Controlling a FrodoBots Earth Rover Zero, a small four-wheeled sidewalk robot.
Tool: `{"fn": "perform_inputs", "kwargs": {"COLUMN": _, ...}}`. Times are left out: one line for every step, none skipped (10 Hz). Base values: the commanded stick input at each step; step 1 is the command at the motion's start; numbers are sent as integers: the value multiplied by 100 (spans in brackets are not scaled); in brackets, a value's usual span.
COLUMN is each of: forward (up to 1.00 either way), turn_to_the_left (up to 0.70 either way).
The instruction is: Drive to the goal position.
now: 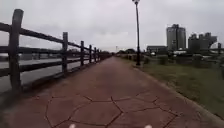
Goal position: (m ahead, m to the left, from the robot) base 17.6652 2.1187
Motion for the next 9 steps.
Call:
{"fn": "perform_inputs", "kwargs": {"forward": 100, "turn_to_the_left": 0}}
{"fn": "perform_inputs", "kwargs": {"forward": 100, "turn_to_the_left": 0}}
{"fn": "perform_inputs", "kwargs": {"forward": 100, "turn_to_the_left": 0}}
{"fn": "perform_inputs", "kwargs": {"forward": 100, "turn_to_the_left": 0}}
{"fn": "perform_inputs", "kwargs": {"forward": 100, "turn_to_the_left": 0}}
{"fn": "perform_inputs", "kwargs": {"forward": 100, "turn_to_the_left": 0}}
{"fn": "perform_inputs", "kwargs": {"forward": 100, "turn_to_the_left": 0}}
{"fn": "perform_inputs", "kwargs": {"forward": 100, "turn_to_the_left": 0}}
{"fn": "perform_inputs", "kwargs": {"forward": 100, "turn_to_the_left": 0}}
